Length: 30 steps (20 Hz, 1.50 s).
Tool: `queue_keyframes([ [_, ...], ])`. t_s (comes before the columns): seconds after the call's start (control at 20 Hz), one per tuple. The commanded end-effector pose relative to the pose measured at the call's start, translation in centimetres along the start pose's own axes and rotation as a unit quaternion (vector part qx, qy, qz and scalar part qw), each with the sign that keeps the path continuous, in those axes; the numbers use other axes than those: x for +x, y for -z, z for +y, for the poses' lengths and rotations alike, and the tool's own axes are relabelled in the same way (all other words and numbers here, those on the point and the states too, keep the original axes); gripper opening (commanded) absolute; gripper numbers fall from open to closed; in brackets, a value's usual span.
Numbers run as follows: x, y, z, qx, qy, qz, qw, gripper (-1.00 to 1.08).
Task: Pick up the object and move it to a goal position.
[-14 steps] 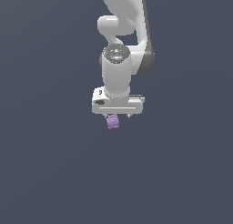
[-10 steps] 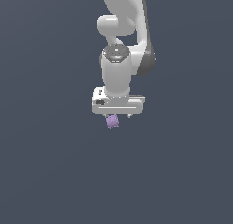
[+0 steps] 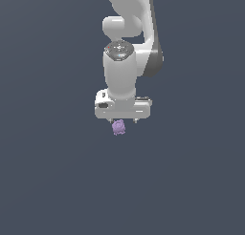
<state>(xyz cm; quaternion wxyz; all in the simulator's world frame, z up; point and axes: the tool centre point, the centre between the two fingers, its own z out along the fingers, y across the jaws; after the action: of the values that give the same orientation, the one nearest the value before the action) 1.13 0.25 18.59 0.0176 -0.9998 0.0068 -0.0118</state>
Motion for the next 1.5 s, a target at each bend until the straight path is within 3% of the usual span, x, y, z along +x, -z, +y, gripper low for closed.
queue_keyframes([
  [0.0,-0.2,-0.4,0.1,-0.001,0.003,-0.001,1.0,1.0],
  [0.9,-5.9,-8.6,2.7,-0.015,0.099,-0.012,0.9949,1.0],
  [1.45,-6.5,-9.9,2.9,-0.016,0.108,-0.014,0.9939,1.0],
])
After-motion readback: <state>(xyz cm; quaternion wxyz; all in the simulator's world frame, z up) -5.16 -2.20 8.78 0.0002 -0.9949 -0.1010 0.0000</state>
